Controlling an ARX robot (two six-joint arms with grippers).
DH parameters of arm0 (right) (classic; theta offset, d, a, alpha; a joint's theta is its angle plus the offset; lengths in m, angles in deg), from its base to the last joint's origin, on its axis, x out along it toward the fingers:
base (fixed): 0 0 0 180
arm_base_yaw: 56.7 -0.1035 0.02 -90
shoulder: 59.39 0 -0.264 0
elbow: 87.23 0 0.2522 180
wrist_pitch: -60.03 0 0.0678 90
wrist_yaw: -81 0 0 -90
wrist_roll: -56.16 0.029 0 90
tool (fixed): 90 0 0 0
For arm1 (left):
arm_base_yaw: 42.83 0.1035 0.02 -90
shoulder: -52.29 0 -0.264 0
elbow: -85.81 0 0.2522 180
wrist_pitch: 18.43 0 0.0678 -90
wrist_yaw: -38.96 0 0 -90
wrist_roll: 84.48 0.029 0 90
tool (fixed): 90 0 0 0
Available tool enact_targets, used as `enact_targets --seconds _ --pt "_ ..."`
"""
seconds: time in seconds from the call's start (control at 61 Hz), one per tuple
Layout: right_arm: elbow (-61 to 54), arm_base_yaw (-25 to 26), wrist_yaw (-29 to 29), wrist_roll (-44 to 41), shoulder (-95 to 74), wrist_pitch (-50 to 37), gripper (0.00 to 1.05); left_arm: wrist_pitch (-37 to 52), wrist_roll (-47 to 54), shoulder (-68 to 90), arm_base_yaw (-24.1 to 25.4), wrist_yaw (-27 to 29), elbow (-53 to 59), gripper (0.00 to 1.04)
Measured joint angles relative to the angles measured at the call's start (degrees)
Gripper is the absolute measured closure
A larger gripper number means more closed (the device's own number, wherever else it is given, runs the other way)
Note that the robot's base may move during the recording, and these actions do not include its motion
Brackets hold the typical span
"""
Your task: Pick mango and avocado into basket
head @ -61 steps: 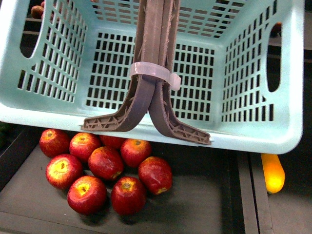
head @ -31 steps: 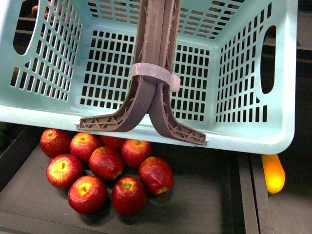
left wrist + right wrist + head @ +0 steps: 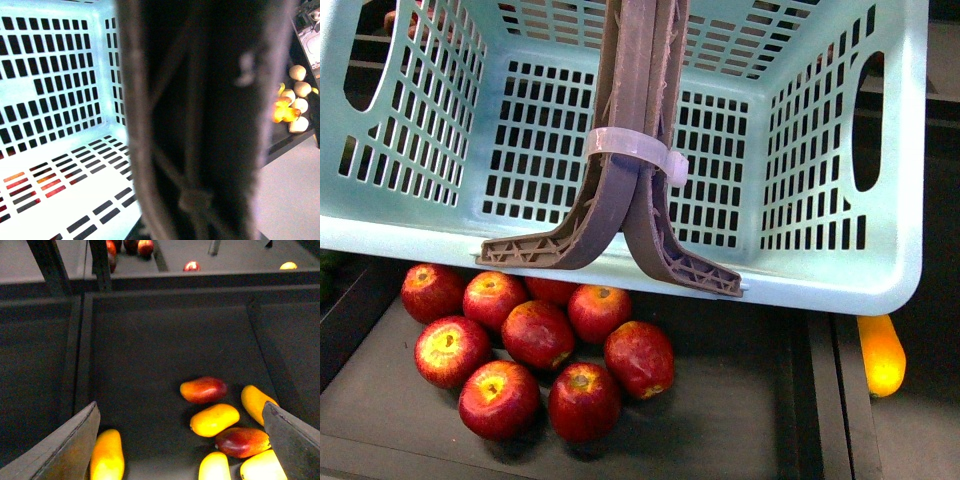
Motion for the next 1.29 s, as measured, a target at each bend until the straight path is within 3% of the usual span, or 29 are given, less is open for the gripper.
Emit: enact_targets --seconds 0.164,0.475,0.934,1.295 --pt "5.03 2.86 8.48 -5.77 -17.90 -2.69 0.08 0.00 0.02 0.00 -0.02 -0.02 0.00 1.00" --pt "8.81 3.04 15.67 -10.25 -38.62 -8.79 0.08 0.00 0.02 0.00 -0.02 -0.26 0.00 1.00" --pt "15.45 -1.62 18.10 -11.93 -60.76 -18.64 0.08 0.00 0.02 0.00 -0.02 -0.20 0.00 1.00" --pt "21.49 -3.89 18.05 -8.50 -70.44 -20.59 0.08 0.00 0.02 0.00 -0.02 -0.24 0.00 1.00"
